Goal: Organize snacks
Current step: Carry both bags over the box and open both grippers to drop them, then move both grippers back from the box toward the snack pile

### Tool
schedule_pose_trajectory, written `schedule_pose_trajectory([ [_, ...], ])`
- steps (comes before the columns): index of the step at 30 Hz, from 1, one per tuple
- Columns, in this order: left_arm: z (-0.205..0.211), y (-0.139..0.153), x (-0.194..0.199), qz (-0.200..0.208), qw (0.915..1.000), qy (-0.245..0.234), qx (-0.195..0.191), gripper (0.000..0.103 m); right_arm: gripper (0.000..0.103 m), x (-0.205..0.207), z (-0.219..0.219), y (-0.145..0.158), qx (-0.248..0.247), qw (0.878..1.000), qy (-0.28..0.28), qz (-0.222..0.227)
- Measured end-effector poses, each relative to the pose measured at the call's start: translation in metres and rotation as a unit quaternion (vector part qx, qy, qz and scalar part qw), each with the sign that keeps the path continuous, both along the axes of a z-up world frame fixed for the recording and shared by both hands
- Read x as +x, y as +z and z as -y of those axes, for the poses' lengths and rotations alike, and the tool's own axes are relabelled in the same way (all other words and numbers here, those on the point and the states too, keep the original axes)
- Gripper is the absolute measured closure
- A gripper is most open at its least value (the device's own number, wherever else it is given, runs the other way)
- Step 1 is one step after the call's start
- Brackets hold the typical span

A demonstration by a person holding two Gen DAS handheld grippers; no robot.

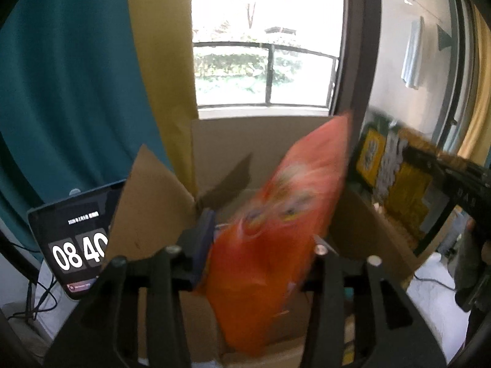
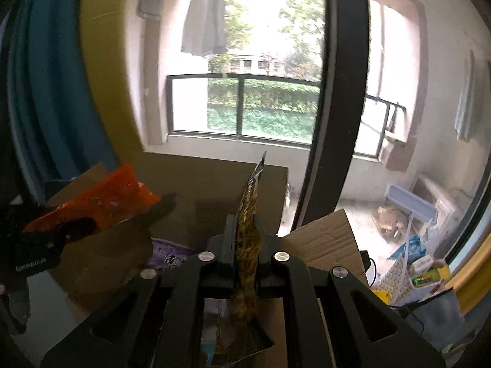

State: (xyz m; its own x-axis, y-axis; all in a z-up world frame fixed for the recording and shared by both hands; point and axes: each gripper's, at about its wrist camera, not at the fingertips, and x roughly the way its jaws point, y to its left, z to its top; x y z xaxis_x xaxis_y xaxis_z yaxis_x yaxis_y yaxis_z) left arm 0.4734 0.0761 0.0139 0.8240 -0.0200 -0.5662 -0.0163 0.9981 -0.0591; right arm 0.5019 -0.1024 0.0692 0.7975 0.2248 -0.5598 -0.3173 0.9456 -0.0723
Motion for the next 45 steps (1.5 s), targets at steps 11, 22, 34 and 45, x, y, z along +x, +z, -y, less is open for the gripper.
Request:
schedule_pose_trajectory([
  [11,-0.005,0.004,-0.005,0.009,0.9999,0.007,-0.011,0.023,0.048,-0.006,0.007,0.003,0.009,1.0,-0.005,0.0],
  [22,0.002,0.019,-0.038,0.033,0.9993,-0.009,-0.014,0.022,0.048,-0.029,0.008,0.013,0.01,1.0,0.003,0.003],
  [34,0.015,0.029,-0.078,0.044,0.9984,-0.027,-0.023,0.022,0.048,-0.071,0.011,0.024,0.016,1.0,0.013,0.003],
  [45,0.043,0.014,-0.115,0.036,0.9964,-0.07,-0.031,0.022,0.048,-0.129,0.035,0.014,0.005,1.0,0.025,0.002],
])
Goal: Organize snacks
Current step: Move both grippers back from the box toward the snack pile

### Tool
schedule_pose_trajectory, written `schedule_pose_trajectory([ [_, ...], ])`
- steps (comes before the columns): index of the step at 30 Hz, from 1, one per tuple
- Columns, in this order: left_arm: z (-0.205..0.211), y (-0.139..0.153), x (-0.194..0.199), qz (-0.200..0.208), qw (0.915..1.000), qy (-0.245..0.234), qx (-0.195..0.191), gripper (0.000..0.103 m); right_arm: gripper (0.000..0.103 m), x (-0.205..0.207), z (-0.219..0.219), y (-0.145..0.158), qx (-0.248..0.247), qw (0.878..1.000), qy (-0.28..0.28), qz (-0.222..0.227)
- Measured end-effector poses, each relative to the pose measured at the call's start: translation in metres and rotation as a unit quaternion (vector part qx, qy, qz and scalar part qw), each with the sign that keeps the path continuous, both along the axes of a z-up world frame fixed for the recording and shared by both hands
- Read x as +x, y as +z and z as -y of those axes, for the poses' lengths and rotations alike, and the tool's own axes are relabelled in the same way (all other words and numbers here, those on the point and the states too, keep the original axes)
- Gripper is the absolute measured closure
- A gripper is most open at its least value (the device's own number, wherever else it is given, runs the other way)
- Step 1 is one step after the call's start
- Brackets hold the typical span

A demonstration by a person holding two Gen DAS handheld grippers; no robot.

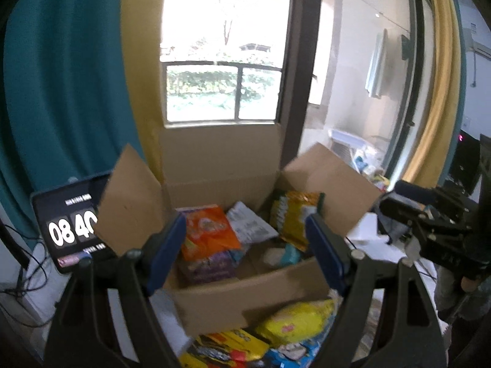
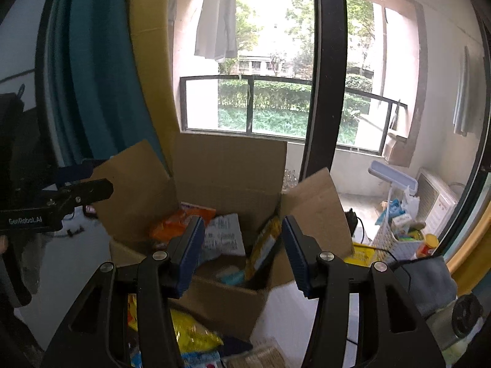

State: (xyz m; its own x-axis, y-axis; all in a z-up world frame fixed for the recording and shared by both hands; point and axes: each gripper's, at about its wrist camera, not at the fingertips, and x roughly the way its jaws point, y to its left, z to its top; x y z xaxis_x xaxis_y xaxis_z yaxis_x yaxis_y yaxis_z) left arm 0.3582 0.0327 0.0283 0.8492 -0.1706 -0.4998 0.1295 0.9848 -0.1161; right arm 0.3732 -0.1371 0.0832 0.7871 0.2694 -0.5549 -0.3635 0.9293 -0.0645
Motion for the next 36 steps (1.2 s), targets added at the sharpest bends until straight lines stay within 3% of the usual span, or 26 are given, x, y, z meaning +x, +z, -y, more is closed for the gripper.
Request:
schedule_pose_trajectory([
  [11,0.02,-0.054,-0.032,-0.053,0.998,-0.034,0.002,0.022,0.048,-0.046,0.038,-0.051,-0.009,0.999,-0.002,-0.044],
  [22,-0.007,-0.117,-0.069,-0.115,0.9934,0.006,0.0,0.022,0.048,-0.076,0.066,-0.114,-0.026,0.994,0.02,-0.103],
  [29,-0.026,-0.148,-0.095,-0.142,0.9894,0.031,0.003,0.022,0.038,-0.089,0.074,-0.156,-0.059,0.987,0.03,-0.144],
  [36,-0.029,-0.168,-0.112,-0.165,0.9859,0.026,0.019,0.022,0.027,-0.101,0.066,-0.182,-0.121,0.979,0.05,-0.157],
])
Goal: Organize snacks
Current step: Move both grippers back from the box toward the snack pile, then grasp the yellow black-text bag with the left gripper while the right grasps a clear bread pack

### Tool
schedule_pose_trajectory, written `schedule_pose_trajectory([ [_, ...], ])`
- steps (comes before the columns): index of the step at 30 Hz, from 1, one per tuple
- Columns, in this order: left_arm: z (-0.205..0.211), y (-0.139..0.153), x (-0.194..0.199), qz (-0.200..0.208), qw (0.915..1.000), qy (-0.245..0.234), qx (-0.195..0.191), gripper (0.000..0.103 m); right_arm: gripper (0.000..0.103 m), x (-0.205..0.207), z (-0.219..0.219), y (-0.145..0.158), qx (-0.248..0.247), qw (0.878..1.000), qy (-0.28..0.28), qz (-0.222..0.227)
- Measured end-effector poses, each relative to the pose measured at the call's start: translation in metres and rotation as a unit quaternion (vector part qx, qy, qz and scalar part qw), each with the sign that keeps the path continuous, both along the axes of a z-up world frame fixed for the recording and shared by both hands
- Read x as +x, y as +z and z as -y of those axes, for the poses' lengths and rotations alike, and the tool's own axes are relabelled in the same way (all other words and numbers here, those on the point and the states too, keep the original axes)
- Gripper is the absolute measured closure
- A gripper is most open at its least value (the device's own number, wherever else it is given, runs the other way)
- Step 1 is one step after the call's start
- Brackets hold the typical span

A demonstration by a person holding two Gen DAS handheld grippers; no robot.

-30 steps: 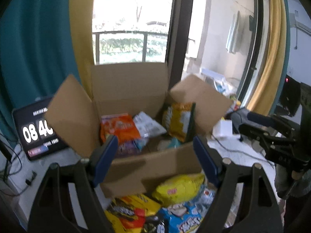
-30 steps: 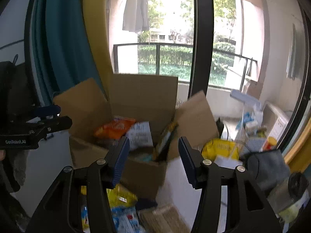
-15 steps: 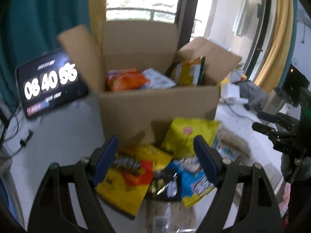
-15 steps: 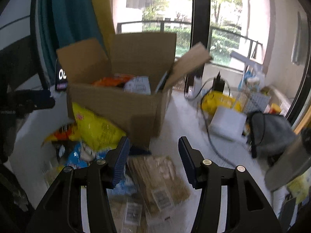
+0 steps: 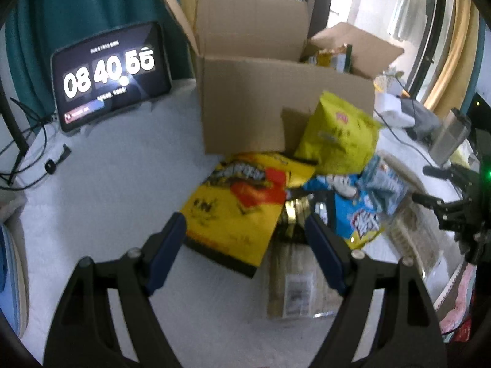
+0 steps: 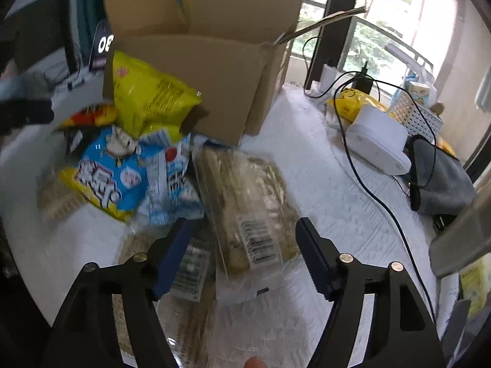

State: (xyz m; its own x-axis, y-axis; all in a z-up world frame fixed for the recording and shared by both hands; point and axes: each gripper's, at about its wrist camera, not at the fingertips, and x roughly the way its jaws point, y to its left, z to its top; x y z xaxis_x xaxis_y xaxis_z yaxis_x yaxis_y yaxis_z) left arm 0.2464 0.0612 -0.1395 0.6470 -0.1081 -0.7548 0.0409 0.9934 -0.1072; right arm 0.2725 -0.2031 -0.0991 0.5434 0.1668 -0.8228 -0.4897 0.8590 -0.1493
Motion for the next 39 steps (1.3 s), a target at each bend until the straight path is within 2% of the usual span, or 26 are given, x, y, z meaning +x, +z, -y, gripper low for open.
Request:
schedule_pose_trajectory([
  [5,0.004,-0.014,-0.001,-0.019,0.9993,-0.011,0.029,0.022,0.027,0.006,-0.007,-0.008,-0.025,1.0,-0.002,-0.008],
  [7,0.006,-0.016,-0.001,-0.015,0.9985,-0.018,0.05,0.022,0.027,0.008,-0.008,-0.011,-0.033,0.999,-0.006,-0.009],
  [11,0.01,-0.022,0.008,-0.001,0.9929,-0.018,0.118,0.022,0.027,0.015,-0.013,-0.016,-0.055,0.998,-0.012,-0.012],
  [16,0.007,-0.027,0.02,0.008,0.9884,-0.028,0.149,0.022,0.027,0.023,-0.014,-0.024,-0.072,0.997,-0.021,-0.012],
  [18,0.002,-0.024,0.022,0.011,0.9902,-0.031,0.135,0.022,0.03,0.025,-0.014,-0.025,-0.068,0.997,-0.025,-0.016],
  [19,-0.003,-0.02,0.024,0.014,0.9926,-0.033,0.116,0.022,0.031,0.026,-0.013,-0.026,-0.065,0.997,-0.027,-0.017],
  [21,-0.008,-0.015,0.027,0.019,0.9943,-0.033,0.099,0.022,0.041,0.029,-0.012,-0.028,-0.066,0.997,-0.03,-0.022],
  [27,-0.01,-0.009,0.049,0.034,0.9904,-0.017,0.133,0.022,0.055,0.036,-0.007,-0.02,-0.038,0.998,-0.036,-0.026],
  [32,-0.006,-0.016,0.069,0.031,0.9889,-0.026,0.143,0.022,0.061,0.039,-0.008,-0.015,-0.033,0.999,-0.035,-0.025],
  [35,-0.004,-0.024,0.082,0.021,0.9909,-0.044,0.125,0.023,0.064,0.042,-0.006,-0.012,-0.026,0.999,-0.035,-0.026],
  [36,-0.004,-0.025,0.084,0.022,0.9917,-0.051,0.116,0.029,0.065,0.041,-0.006,-0.012,-0.025,0.999,-0.035,-0.026],
  [37,-0.003,-0.027,0.086,0.02,0.9921,-0.056,0.111,0.049,0.065,0.04,-0.006,-0.011,-0.024,0.999,-0.033,-0.025],
  [39,-0.003,-0.03,0.089,0.007,0.9923,-0.067,0.104,0.066,0.068,0.037,-0.006,-0.01,-0.027,0.999,-0.03,-0.02],
])
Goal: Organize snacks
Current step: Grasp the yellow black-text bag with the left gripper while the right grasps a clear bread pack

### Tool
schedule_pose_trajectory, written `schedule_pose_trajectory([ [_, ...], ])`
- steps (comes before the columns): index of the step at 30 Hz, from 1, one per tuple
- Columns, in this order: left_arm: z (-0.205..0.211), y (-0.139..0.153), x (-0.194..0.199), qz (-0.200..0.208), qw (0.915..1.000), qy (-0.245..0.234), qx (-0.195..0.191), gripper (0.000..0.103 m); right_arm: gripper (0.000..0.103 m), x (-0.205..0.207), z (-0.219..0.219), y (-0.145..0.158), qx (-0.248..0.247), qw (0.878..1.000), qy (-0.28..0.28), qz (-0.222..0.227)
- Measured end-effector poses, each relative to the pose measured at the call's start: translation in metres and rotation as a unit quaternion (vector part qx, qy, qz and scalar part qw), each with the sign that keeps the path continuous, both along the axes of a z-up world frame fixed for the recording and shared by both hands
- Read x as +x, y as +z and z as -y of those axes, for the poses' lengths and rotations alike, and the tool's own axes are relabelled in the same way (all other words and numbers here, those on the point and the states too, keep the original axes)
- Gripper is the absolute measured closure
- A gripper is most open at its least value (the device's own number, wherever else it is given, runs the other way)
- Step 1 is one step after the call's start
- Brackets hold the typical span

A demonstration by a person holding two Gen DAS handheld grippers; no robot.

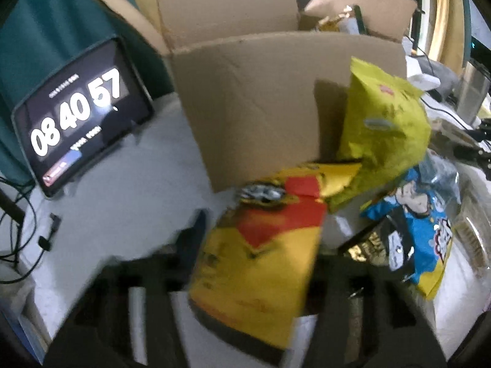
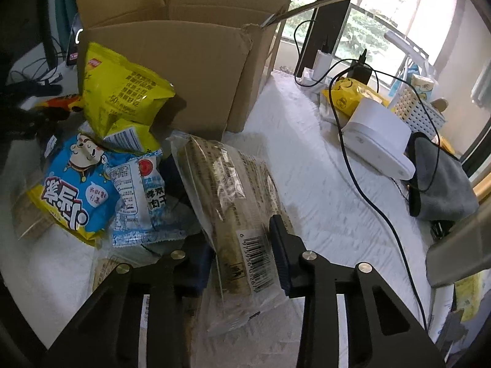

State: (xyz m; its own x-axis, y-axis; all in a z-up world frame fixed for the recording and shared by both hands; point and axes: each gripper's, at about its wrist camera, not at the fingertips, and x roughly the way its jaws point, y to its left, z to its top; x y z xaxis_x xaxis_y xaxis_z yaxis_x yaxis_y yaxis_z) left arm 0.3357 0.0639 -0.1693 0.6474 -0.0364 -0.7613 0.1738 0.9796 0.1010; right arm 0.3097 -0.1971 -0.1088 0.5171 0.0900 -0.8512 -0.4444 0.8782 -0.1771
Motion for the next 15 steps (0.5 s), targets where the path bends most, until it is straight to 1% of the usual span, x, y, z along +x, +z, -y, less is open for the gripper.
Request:
schedule_pose_trajectory([
  [1,0.001,-0.001,-0.001,0.001,1.0,-0.006,0.0,0.074,0.068,-0.002,0.001,0.001,0.0,1.0,0.001,0.002],
  [3,0.002,0.0,-0.006,0.006,1.0,-0.006,-0.003,0.082,0.071,-0.007,0.003,0.003,0.005,1.0,0.002,0.005],
  [4,0.0,0.002,-0.009,0.01,0.9999,-0.005,-0.011,0.085,0.072,-0.011,0.005,0.006,0.004,1.0,0.003,0.009],
  [8,-0.004,0.012,-0.025,0.021,0.999,-0.005,-0.04,0.09,0.075,-0.02,0.01,0.016,0.009,1.0,-0.004,0.022],
  [9,-0.007,0.018,-0.032,0.025,0.9983,-0.003,-0.052,0.094,0.075,-0.022,0.013,0.02,0.017,1.0,-0.006,0.022],
  [10,-0.009,0.023,-0.037,0.028,0.9978,-0.003,-0.06,0.095,0.075,-0.024,0.015,0.024,0.026,0.999,-0.008,0.023],
  [13,-0.014,0.035,-0.053,0.036,0.9951,0.002,-0.092,0.097,0.076,-0.031,0.016,0.037,0.046,0.999,-0.009,0.027],
  [15,-0.018,0.043,-0.065,0.05,0.9925,0.009,-0.111,0.098,0.077,-0.035,0.014,0.045,0.055,0.998,-0.007,0.034],
])
